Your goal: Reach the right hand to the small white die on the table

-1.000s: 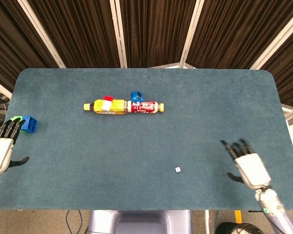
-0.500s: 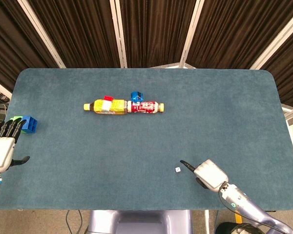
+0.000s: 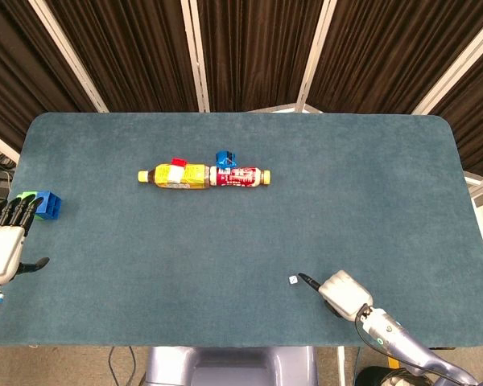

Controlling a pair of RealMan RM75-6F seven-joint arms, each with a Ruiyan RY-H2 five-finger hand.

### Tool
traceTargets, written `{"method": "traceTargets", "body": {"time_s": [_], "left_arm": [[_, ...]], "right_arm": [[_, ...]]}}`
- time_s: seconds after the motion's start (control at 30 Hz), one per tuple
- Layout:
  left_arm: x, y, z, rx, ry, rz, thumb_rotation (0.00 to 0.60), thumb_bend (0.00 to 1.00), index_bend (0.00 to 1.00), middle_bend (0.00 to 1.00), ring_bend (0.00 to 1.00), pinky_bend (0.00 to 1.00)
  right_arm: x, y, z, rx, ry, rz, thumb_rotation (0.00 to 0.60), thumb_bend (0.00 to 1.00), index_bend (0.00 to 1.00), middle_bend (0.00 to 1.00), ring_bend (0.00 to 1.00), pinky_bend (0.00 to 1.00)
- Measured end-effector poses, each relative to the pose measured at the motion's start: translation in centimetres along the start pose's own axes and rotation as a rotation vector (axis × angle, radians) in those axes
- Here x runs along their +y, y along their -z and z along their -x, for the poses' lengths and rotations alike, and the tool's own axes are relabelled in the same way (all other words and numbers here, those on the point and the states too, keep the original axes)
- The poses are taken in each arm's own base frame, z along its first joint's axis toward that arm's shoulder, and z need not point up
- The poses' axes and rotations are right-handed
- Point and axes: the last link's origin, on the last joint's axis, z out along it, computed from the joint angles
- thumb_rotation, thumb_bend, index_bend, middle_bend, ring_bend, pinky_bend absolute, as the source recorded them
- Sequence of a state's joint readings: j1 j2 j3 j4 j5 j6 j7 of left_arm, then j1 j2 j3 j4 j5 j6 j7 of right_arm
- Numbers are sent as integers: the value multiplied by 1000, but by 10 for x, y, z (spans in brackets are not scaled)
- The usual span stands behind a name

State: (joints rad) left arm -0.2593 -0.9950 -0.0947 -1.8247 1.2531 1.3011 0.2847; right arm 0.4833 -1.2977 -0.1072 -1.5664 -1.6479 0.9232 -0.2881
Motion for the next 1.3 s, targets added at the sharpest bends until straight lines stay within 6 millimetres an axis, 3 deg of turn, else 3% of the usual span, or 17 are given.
{"method": "traceTargets", "body": {"time_s": [0.57,0.97,1.3], "left_arm": [[-1,0,0,-5,1,-2,600,0,0,0,0,0],[-1,0,1,-9,1,-1,600,0,0,0,0,0],[0,-1,2,-16,-3,-1,600,0,0,0,0,0]], "right_arm": [[-12,-10,2,-10,17,-48,600,521,0,760,679,944],[-4,-11,7,-37,19,-19,600,521,0,760,679,944],[15,-11,7,-39,-1,50,600,525,0,760,679,944]]}}
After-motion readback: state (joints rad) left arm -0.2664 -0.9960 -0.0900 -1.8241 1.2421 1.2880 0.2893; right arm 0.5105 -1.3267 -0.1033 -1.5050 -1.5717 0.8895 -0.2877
